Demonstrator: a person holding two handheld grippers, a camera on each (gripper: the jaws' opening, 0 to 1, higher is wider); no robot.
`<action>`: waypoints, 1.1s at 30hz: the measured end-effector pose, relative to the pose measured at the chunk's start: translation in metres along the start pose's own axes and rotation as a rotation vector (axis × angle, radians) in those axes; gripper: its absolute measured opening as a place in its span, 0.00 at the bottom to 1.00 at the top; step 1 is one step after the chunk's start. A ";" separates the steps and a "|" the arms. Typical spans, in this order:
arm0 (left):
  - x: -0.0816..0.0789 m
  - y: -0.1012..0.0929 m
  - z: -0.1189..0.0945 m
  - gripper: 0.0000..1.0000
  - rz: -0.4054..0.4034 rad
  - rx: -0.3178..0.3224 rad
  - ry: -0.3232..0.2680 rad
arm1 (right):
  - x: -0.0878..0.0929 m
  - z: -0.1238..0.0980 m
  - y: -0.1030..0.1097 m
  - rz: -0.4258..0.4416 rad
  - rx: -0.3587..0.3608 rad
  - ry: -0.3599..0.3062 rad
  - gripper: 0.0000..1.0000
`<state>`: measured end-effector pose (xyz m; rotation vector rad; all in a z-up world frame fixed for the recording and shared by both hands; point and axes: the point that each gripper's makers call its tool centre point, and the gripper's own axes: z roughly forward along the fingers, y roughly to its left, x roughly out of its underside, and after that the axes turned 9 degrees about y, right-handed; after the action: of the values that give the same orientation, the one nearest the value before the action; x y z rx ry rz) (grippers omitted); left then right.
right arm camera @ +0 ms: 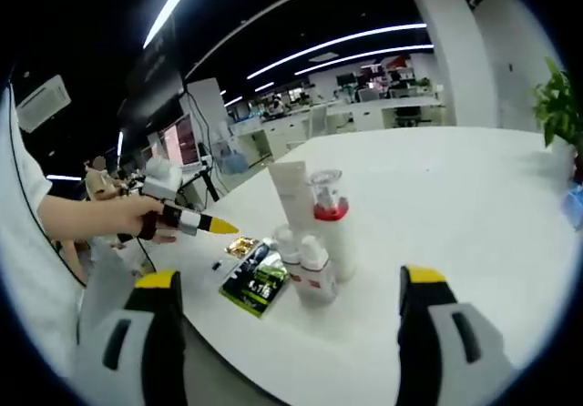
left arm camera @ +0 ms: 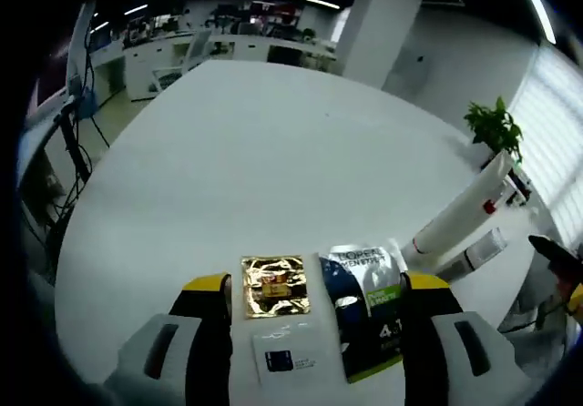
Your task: Arrange the skincare products in the storage area until every visible bottle or jar stands upright without overlapping.
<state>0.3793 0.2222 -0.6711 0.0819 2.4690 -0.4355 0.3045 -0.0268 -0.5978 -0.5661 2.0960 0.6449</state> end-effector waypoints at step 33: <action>0.020 -0.030 -0.073 0.97 0.400 0.235 -0.090 | 0.003 -0.002 0.000 -0.041 -0.022 0.016 0.99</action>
<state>0.3160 0.2166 -0.6192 0.6254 2.2291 -0.5353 0.3009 -0.0285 -0.5993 -0.6268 2.0895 0.6432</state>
